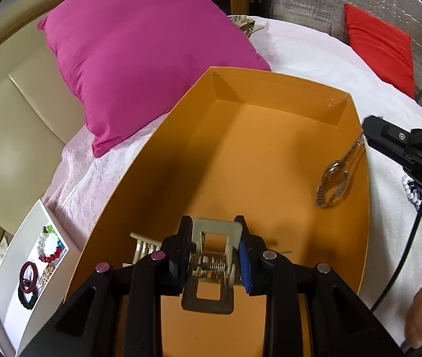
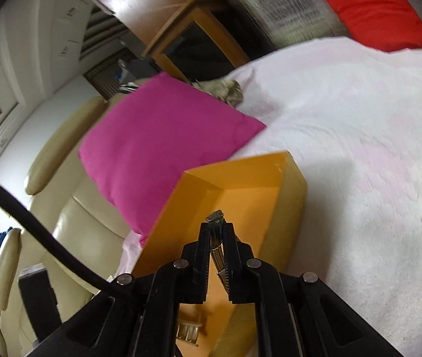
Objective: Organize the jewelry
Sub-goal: 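Carry clip and watch into the orange box and open both grippers, then grasp the red bead bracelet with the right gripper while the left gripper returns to the bracelets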
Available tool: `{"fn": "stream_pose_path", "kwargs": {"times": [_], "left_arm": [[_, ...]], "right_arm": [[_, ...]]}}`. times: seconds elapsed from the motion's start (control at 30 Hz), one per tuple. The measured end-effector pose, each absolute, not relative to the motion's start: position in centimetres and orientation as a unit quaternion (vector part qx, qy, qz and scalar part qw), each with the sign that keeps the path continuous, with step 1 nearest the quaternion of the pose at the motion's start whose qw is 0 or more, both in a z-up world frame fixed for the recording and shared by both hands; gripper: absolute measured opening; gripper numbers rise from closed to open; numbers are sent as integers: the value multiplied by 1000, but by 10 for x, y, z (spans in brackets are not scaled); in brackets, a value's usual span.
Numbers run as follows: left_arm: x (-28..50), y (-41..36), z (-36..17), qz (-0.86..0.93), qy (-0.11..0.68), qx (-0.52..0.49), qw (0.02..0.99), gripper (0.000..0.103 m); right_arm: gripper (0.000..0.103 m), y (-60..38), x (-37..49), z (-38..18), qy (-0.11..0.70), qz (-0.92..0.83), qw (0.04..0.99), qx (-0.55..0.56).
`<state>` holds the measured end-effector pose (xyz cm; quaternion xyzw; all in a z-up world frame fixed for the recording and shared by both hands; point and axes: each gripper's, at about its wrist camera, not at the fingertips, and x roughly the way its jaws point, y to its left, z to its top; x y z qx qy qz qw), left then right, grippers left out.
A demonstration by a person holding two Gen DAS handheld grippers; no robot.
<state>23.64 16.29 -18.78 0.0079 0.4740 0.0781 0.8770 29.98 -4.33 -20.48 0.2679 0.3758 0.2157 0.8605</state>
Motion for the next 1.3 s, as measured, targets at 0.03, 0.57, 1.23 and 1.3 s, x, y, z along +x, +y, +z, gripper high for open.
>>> {"fn": "stream_pose_path", "kwargs": {"times": [0.03,0.57,1.23,1.3], "left_arm": [[235,162,-186,83,470,13,879,30],[218,107,-166,-53,434,6,899,58],[215,65,-203,-102,498,64,859,14],[212,63,-201,-106,496,66,859,14]], "right_arm": [[15,-48,301,-206,385,212,854,278],[16,-163,272,-176,336,138,867,343],[23,-370,195,-200,405,-30,827,388],[23,-369,199,-204,419,-25,825,378]]}}
